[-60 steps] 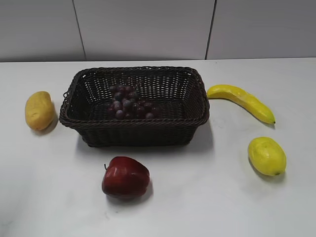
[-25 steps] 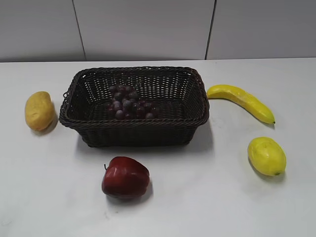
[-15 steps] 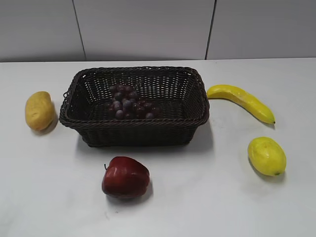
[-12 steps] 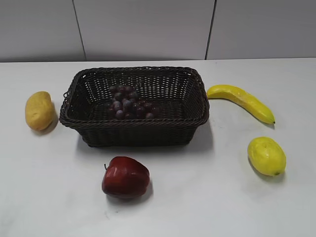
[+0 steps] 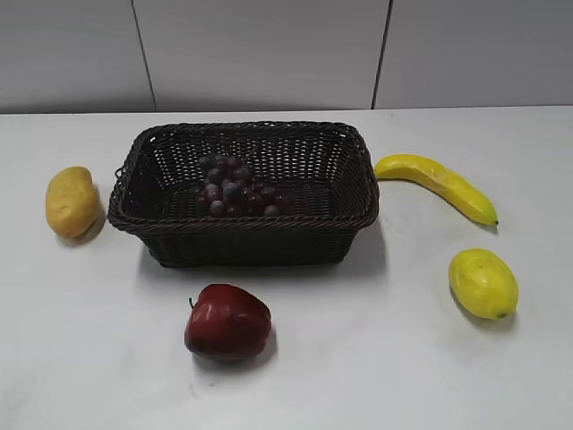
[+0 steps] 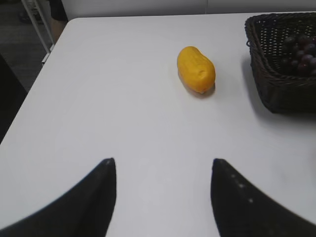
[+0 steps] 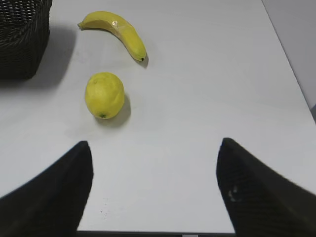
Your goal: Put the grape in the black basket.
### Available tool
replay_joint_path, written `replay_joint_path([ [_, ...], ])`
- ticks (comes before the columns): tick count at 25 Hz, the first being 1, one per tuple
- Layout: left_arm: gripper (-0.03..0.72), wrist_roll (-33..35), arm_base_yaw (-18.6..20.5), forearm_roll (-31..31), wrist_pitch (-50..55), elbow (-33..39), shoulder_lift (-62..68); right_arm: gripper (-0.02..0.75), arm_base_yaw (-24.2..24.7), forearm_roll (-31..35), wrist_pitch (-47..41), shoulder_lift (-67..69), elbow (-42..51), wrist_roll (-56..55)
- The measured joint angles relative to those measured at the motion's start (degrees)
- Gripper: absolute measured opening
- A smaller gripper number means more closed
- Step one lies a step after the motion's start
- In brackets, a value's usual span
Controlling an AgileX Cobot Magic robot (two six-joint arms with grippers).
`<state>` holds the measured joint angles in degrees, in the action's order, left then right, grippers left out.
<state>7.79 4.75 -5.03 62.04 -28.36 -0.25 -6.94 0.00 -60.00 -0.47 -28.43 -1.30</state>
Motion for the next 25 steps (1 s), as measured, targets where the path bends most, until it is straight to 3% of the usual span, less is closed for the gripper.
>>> replay_joint_path([
  [14, 0.493, 0.0, -0.79, 0.0, 0.0, 0.0, 0.0, 0.59, 0.0, 0.0, 0.0, 0.0, 0.0, 0.0],
  [25, 0.481, 0.0, -0.79, 0.0, 0.0, 0.0, 0.0, 0.59, 0.0, 0.0, 0.0, 0.0, 0.0, 0.0],
])
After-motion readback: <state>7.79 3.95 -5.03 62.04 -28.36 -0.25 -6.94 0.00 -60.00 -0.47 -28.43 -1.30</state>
